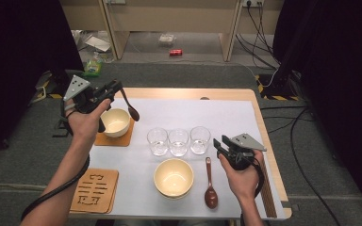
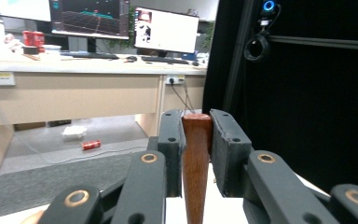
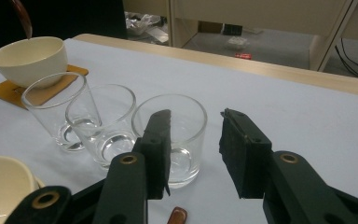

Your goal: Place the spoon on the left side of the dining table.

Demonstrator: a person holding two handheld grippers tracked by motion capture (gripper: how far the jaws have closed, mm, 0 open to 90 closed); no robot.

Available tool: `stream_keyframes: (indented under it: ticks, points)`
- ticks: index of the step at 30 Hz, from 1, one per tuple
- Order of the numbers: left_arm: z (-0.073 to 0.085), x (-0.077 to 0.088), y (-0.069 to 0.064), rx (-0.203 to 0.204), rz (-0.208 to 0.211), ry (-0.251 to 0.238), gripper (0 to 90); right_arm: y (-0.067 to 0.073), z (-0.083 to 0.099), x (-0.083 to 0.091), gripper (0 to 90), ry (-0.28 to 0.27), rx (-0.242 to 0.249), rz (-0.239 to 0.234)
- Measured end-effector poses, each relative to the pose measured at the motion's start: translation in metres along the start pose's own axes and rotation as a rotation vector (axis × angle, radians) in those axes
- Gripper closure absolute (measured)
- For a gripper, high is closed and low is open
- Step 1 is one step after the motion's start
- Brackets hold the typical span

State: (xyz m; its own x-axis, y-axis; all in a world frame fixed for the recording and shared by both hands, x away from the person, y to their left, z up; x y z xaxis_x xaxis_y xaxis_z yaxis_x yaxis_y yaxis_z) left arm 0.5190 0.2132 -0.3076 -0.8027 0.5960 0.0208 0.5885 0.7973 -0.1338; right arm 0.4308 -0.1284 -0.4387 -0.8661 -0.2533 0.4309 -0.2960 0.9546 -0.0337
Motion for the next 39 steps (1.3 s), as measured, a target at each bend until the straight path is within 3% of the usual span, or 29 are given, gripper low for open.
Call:
stream_keyframes:
  ticks: [10, 20, 28, 39]
  points:
    - [0.011, 0.007, 0.031, -0.022, -0.096, 0.012, 75.0, -0.002, 0.007, 0.000, 62.6, 0.011, 0.001, 0.002]
    - [0.035, 0.009, 0.060, -0.040, -0.182, 0.069, 75.0, -0.005, 0.011, 0.000, 62.6, 0.018, -0.006, 0.005]
    - [0.056, 0.008, 0.075, -0.016, -0.212, 0.117, 75.0, -0.005, 0.013, 0.000, 62.5, 0.019, -0.007, 0.006]
    - [0.076, -0.001, 0.086, 0.020, -0.223, 0.171, 74.9, -0.006, 0.012, 0.000, 62.6, 0.014, -0.010, 0.013]
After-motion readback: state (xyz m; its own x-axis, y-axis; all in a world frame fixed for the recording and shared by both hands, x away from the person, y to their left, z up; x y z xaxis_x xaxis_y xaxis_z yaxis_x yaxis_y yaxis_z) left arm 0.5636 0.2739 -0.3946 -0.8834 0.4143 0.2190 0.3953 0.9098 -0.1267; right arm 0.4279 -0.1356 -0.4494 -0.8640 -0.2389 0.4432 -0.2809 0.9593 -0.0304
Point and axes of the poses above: each handheld gripper's, and its own axes: x roughly backward along the jaws, z roughly out of its underside, y roughly to its left, the point moved 10 cm from there along -x, roughly forward along the jaws, and after that the axes turned 9 degrees about z, right-handed, at the moved point
